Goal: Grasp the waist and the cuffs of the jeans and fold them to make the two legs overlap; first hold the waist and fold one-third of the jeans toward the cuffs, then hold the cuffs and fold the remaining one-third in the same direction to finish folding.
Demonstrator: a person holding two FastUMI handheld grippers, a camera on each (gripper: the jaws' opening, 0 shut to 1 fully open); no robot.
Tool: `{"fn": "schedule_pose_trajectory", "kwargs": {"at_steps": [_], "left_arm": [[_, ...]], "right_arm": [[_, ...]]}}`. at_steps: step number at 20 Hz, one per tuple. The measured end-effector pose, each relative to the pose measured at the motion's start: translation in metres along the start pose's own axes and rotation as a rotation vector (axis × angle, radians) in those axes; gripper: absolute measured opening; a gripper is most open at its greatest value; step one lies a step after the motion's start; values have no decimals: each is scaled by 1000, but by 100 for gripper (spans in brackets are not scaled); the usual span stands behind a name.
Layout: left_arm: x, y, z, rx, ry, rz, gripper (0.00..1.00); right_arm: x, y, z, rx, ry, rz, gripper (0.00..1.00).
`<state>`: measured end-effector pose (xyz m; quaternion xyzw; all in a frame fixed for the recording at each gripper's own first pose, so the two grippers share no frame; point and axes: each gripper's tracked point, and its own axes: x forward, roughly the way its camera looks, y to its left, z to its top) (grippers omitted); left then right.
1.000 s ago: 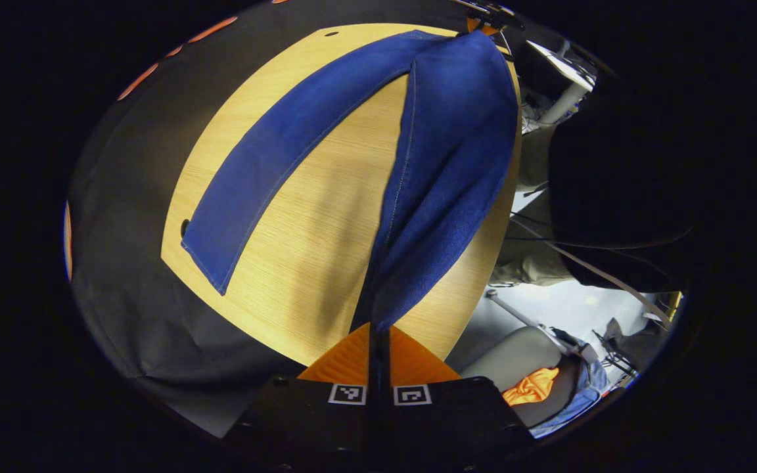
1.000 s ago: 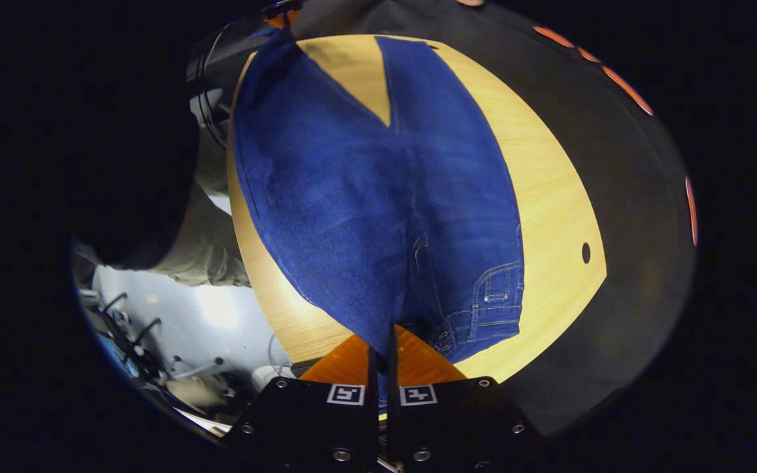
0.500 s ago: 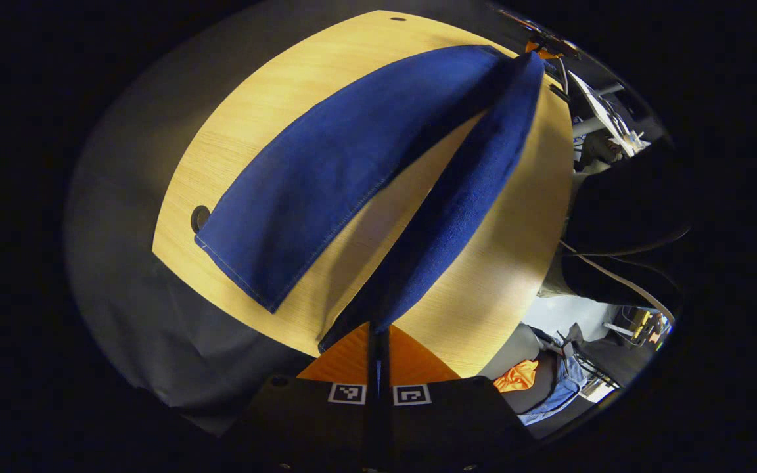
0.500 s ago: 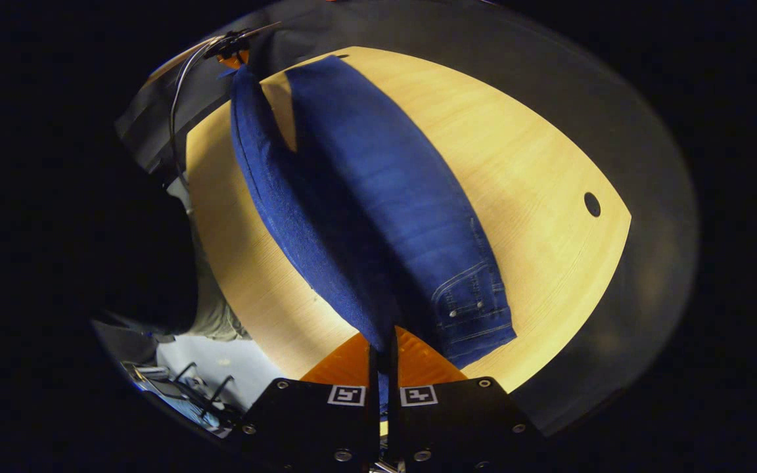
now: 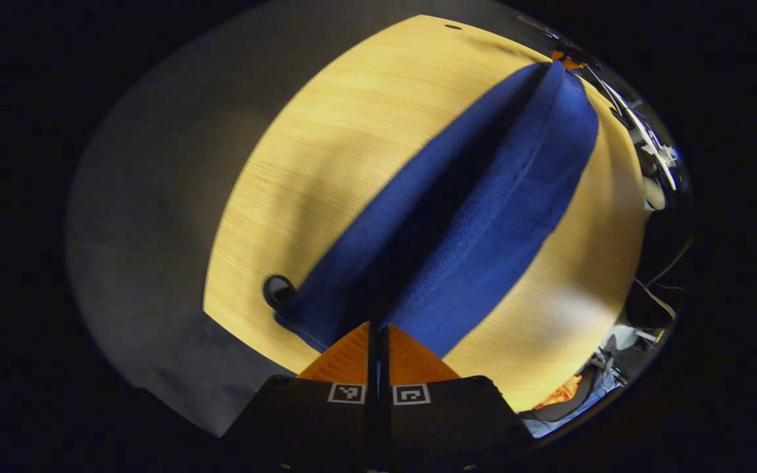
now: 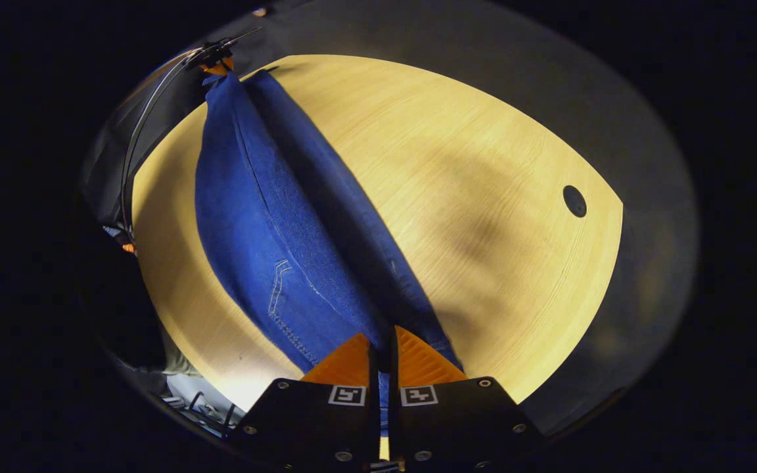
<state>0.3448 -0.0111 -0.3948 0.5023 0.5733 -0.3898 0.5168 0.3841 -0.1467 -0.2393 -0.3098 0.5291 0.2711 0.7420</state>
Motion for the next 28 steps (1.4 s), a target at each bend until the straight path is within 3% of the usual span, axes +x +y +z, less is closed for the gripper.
{"fn": "schedule_pose_trajectory", "kwargs": {"at_steps": [3,4,5,6,9,10,12,13,14,18,19,24,28], "left_arm": [[32,24,-3,-4,77,103,3],[36,37,-9,1,106,168,14],[32,54,-8,5,100,238,16],[30,66,-3,2,67,293,37],[19,94,18,-111,-64,462,100],[11,100,26,-163,-113,529,98],[-8,98,48,-283,-236,612,98],[-17,93,60,-348,-297,632,98],[-48,86,63,-428,-379,659,99],[-132,45,109,-695,-714,704,98],[-160,38,112,-716,-767,735,98],[-177,17,108,-745,-833,810,98],[-187,-1,109,-828,-888,827,98]], "right_arm": [[13,-23,14,77,-45,-106,5],[14,-33,21,83,-70,-151,8],[11,-42,27,93,-88,-183,17],[9,-56,35,108,-121,-231,22],[-17,-118,65,213,-239,-460,100],[-34,-136,74,279,-290,-534,99],[-71,-152,97,449,-442,-577,99],[-57,-152,93,530,-521,-567,99],[-91,-160,108,592,-596,-552,99],[-121,-161,113,766,-825,-496,98],[-126,-159,110,803,-867,-481,98],[-110,-165,93,1000,-1000,-349,98],[-84,-170,78,1156,-962,-372,97]]}}
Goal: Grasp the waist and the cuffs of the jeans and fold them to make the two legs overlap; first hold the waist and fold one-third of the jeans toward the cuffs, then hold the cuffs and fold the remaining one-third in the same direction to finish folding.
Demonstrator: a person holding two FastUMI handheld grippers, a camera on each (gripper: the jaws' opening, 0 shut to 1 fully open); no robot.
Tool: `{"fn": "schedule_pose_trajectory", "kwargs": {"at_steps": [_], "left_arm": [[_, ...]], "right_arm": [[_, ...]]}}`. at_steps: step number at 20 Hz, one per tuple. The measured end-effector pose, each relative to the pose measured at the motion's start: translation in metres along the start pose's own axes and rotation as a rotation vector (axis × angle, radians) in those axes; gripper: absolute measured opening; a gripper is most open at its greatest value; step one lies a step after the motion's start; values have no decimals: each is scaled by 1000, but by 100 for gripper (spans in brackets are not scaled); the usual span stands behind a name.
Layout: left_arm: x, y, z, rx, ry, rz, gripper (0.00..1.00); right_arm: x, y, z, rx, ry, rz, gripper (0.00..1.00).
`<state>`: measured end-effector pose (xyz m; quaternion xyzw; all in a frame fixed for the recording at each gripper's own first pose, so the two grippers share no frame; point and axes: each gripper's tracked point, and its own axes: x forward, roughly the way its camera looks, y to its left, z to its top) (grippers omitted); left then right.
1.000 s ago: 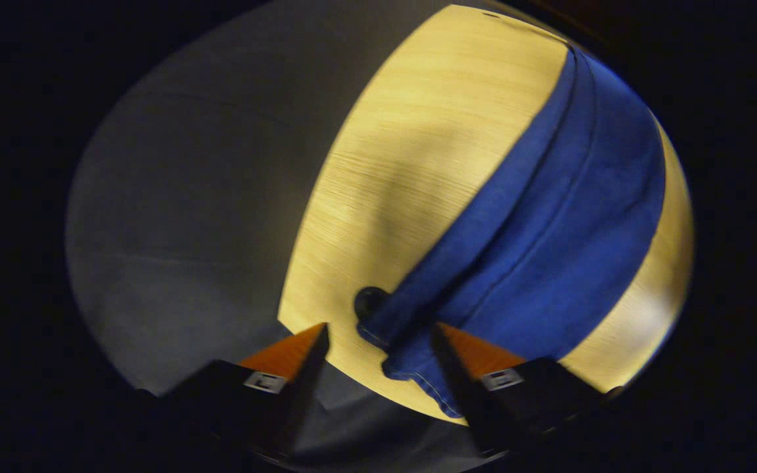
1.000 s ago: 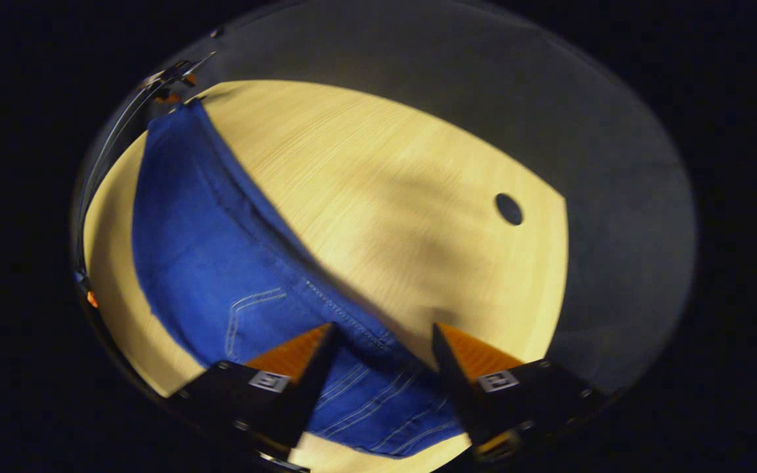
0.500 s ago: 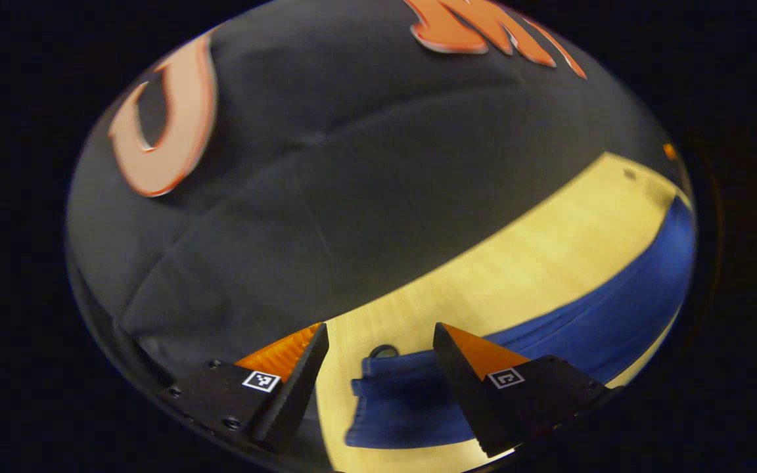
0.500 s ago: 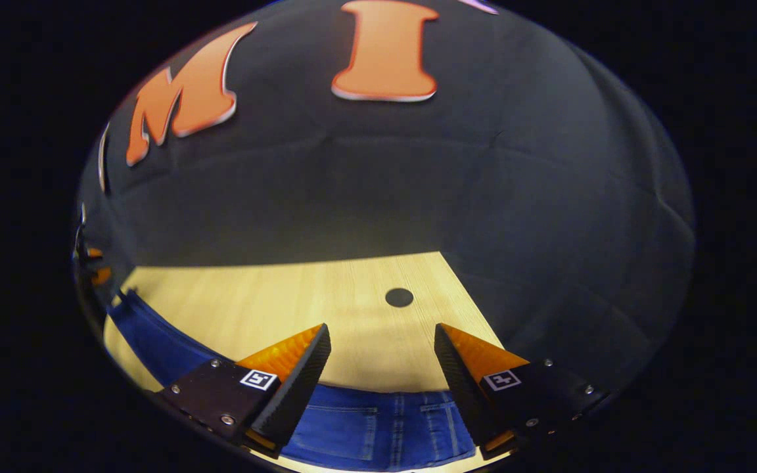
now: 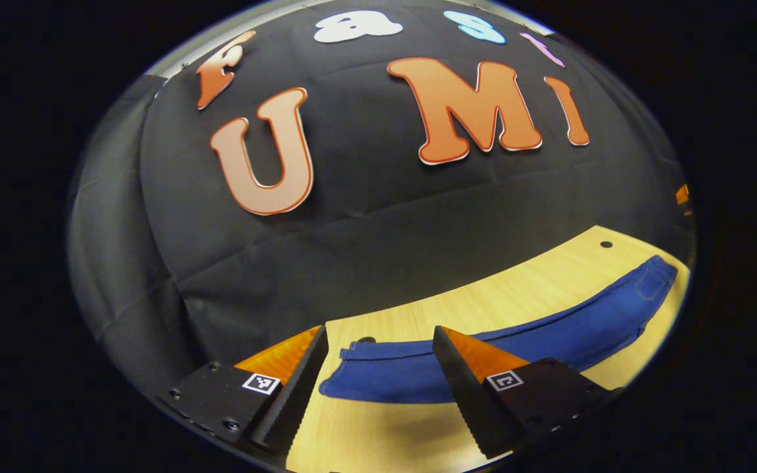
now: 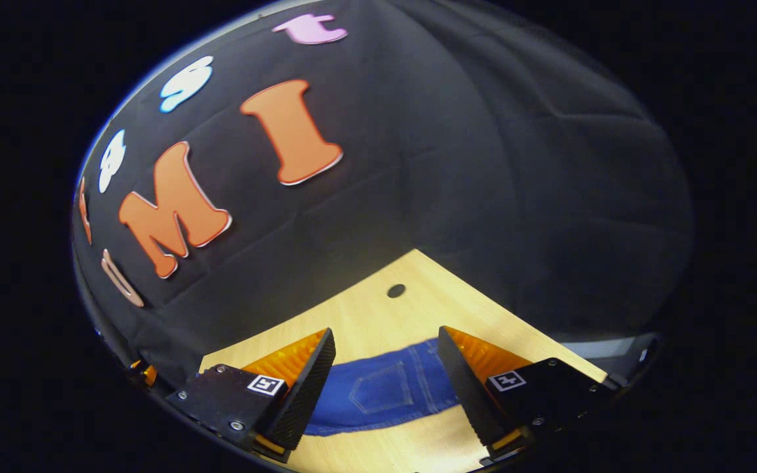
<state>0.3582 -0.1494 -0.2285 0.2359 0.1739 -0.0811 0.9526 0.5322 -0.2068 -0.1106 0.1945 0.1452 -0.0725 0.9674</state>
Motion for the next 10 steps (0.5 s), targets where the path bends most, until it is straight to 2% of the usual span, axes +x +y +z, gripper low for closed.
{"fn": "schedule_pose_trajectory", "kwargs": {"at_steps": [3,5,10], "left_arm": [[-11,-27,9,-75,-47,-56,100],[-39,-36,3,-57,-52,-31,98],[-56,-64,-5,-43,-45,-5,98]], "right_arm": [[15,-37,-47,20,77,-58,97],[31,-57,-70,48,128,-89,97],[58,-79,-120,99,222,-94,98]]}}
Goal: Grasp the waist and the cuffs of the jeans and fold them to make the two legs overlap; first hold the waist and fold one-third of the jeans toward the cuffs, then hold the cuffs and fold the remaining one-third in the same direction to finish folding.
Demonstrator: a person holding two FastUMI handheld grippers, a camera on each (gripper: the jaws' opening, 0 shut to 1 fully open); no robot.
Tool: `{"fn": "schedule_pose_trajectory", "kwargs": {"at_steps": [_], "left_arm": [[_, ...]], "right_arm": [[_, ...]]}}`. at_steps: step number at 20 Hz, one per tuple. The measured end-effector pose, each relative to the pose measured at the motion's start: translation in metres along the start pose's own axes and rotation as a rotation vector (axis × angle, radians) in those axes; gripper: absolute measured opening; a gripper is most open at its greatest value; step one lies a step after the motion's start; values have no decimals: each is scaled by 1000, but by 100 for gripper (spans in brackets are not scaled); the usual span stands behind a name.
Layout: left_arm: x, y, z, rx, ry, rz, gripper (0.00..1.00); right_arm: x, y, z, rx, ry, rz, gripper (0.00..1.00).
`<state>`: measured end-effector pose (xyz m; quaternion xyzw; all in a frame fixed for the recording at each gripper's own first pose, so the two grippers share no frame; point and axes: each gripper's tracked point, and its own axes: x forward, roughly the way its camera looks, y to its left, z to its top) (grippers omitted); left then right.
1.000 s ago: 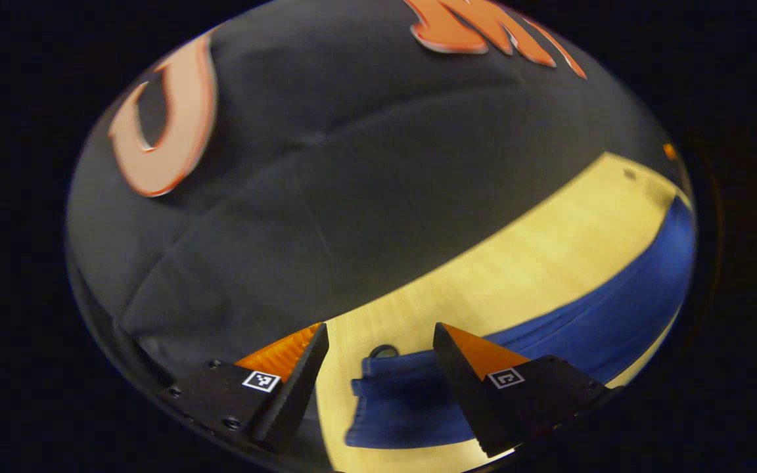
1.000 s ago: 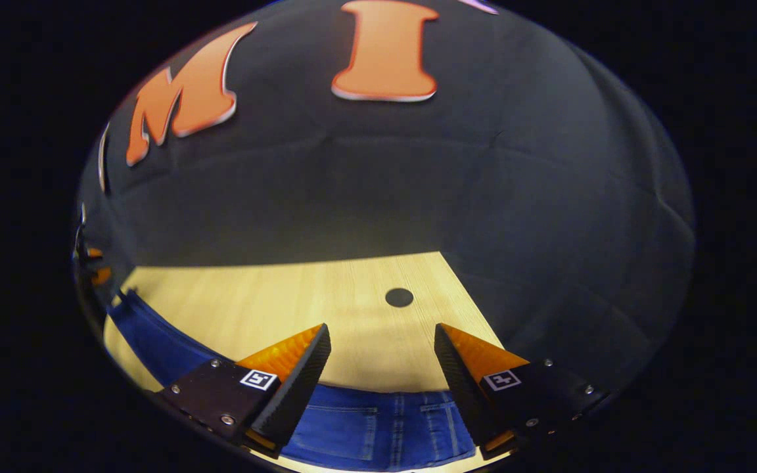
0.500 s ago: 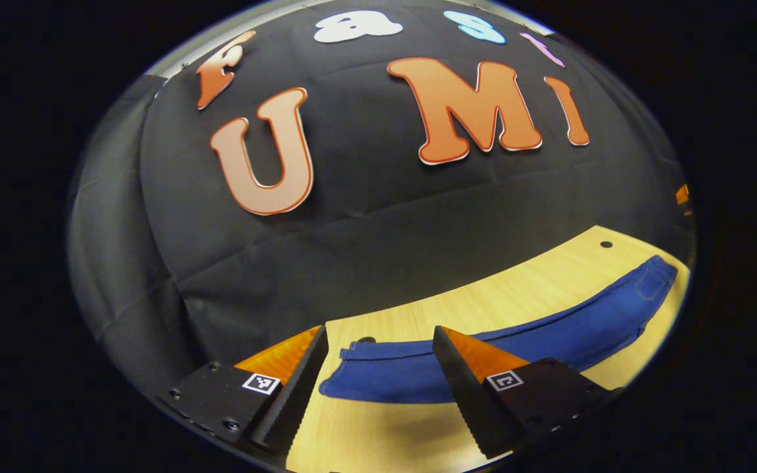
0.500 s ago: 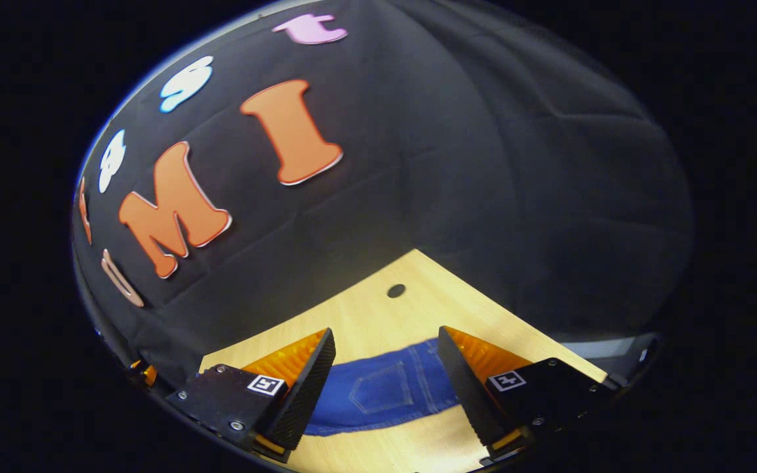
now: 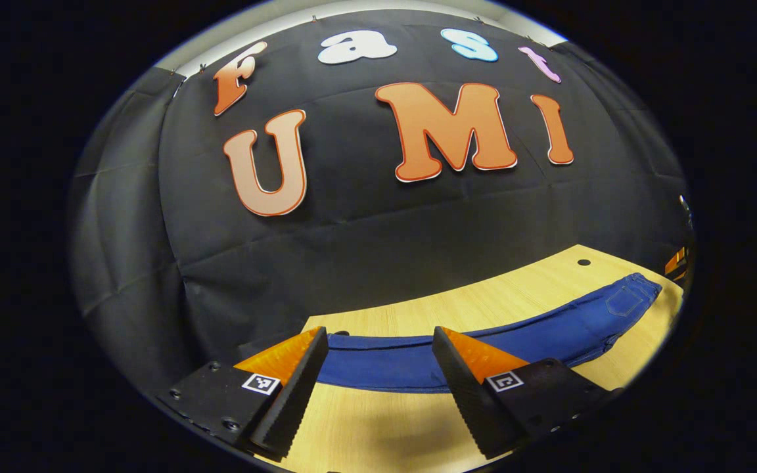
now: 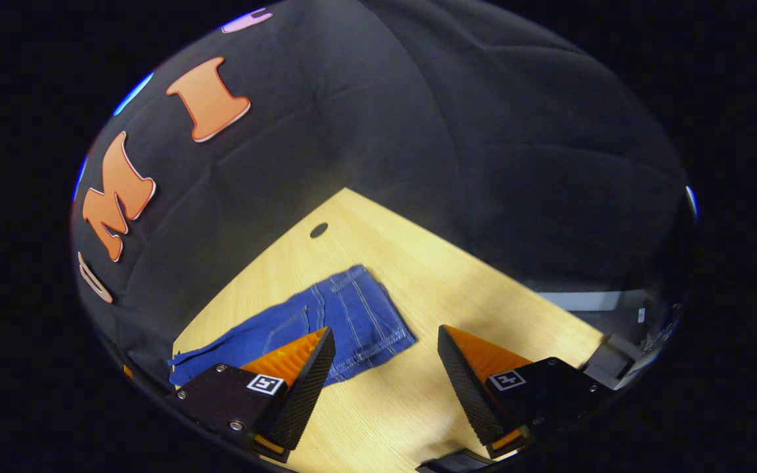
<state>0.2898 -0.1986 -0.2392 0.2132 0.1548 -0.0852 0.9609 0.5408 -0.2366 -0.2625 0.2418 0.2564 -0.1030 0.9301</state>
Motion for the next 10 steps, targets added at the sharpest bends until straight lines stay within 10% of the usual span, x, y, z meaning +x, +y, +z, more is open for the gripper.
{"fn": "schedule_pose_trajectory", "kwargs": {"at_steps": [10], "left_arm": [[-28,16,-18,34,63,66,98]], "right_arm": [[66,12,-12,261,45,-57,92]]}}
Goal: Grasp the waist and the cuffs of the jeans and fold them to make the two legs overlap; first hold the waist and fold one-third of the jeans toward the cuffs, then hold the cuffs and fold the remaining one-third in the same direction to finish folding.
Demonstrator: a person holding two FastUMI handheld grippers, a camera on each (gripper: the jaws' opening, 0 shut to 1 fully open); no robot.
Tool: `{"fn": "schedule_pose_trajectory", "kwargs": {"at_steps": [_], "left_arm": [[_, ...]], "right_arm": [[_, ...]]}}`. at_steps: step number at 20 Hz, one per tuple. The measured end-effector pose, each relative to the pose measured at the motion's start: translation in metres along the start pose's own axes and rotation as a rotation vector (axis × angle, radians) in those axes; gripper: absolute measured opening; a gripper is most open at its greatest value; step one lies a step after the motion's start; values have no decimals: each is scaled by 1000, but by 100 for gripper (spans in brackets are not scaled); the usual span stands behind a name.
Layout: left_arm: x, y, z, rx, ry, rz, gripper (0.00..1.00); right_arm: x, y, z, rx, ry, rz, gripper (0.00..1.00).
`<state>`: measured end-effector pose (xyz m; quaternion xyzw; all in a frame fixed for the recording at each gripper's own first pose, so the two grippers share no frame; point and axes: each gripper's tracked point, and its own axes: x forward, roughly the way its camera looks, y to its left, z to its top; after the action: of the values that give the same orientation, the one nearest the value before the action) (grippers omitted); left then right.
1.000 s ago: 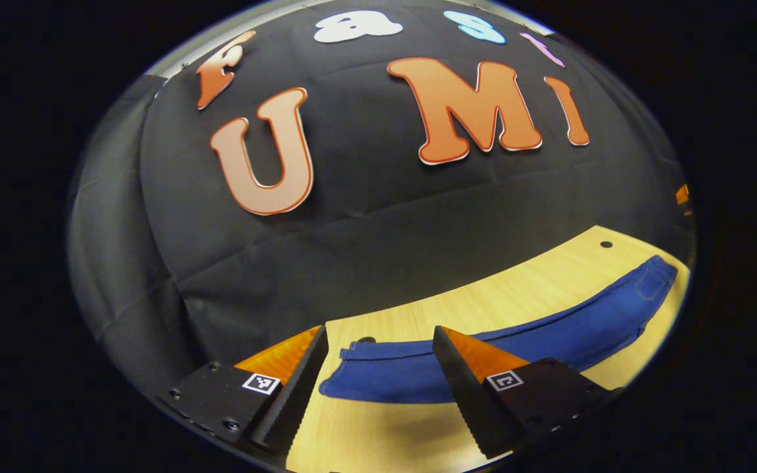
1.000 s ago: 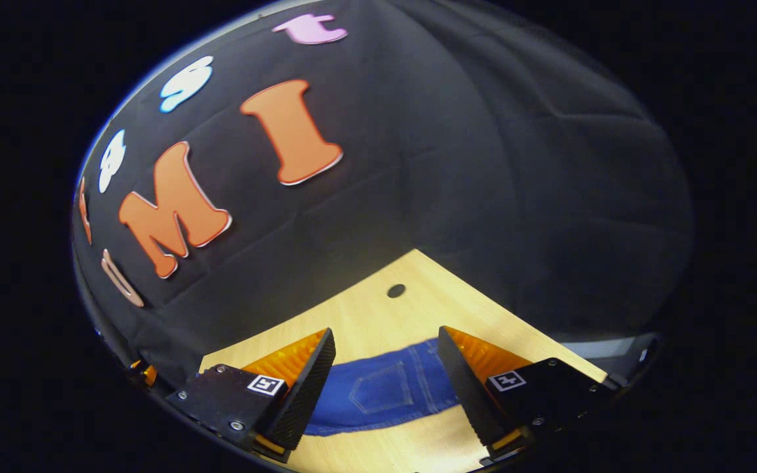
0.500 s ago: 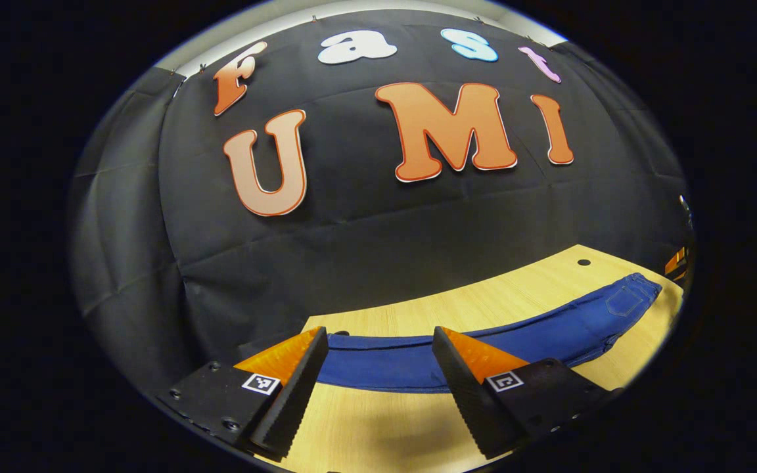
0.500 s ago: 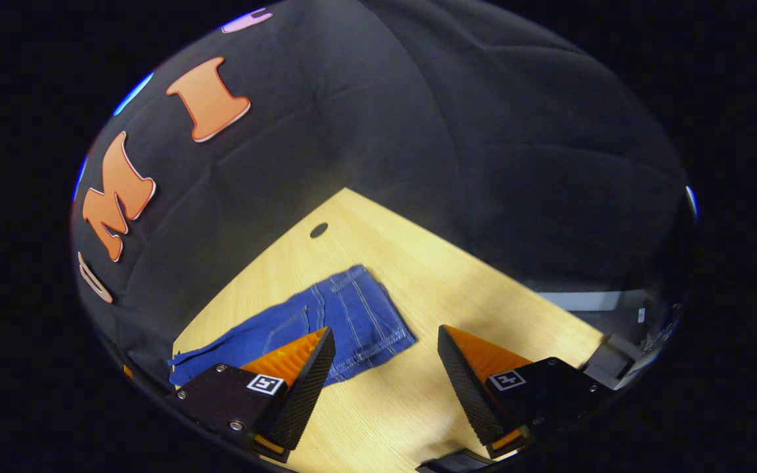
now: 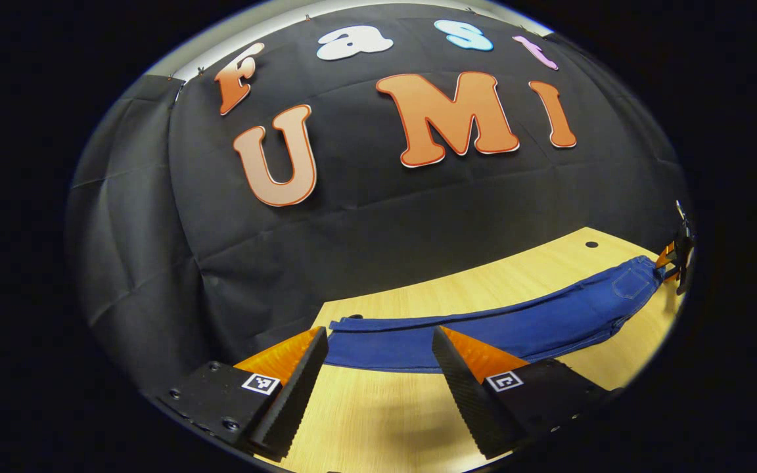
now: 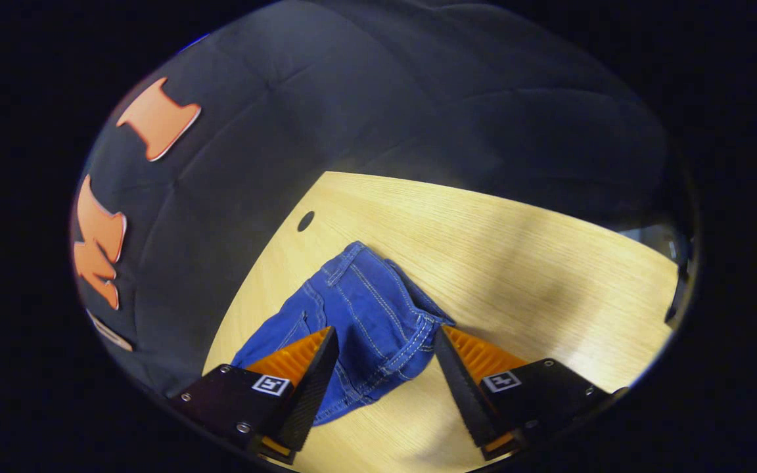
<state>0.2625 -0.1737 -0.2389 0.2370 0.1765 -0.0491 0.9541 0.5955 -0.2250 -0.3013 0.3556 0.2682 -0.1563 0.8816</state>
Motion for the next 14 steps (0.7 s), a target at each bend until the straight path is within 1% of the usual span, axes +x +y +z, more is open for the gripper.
{"fn": "schedule_pose_trajectory", "kwargs": {"at_steps": [1,2,3,4,5,6,7,8,9,10,12,13,14], "left_arm": [[1,0,-2,-8,5,2,100],[1,1,-5,-15,12,2,100],[1,1,-7,-19,17,3,100],[2,2,-9,-20,20,6,100],[4,4,-9,-19,23,5,100],[5,5,-10,-17,30,4,98],[6,8,-9,-11,33,3,98],[7,10,-8,-5,30,3,100],[8,12,-7,-3,31,1,100],[11,16,-6,-4,31,-3,98],[17,22,-3,-2,33,-7,98],[21,24,-1,-1,29,-8,100],[23,26,0,-4,27,-15,98]], "right_arm": [[7,-4,4,12,-13,-16,67],[15,-4,3,16,-23,-17,49],[21,3,11,4,-58,-10,31],[23,7,12,-15,-68,-3,33],[23,11,16,-19,-79,5,19],[22,15,18,-5,-68,19,7],[21,19,22,25,-72,37,9],[14,27,31,48,-93,60,9],[10,40,39,51,-116,84,9],[3,54,48,28,-138,100,8],[-20,78,59,-54,-168,123,9],[-30,98,63,-84,-180,149,9],[-41,118,64,-103,-189,172,9]]}}
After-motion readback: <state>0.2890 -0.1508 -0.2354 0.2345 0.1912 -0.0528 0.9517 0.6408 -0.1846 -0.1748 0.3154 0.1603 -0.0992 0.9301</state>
